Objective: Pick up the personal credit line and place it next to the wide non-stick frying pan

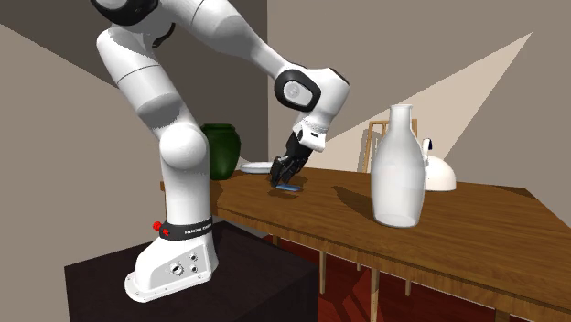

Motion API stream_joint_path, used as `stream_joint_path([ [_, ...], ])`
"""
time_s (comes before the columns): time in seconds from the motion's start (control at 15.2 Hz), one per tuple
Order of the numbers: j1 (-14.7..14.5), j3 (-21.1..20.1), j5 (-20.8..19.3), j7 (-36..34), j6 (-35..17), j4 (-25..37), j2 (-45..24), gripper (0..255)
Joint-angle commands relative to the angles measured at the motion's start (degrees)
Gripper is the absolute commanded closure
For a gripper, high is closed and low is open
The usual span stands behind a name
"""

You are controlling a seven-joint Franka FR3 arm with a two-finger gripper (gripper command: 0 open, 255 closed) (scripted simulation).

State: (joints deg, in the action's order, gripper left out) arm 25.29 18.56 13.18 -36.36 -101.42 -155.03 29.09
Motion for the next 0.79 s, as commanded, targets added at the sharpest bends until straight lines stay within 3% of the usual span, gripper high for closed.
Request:
stream_joint_path([
  [0.0,0.11,-0.19,-0.16,-0.69,1.72,0.87,0.96,255],
  [0.73,0.33,-1.15,-0.34,-4.19,10.78,6.58,5.02,255],
])
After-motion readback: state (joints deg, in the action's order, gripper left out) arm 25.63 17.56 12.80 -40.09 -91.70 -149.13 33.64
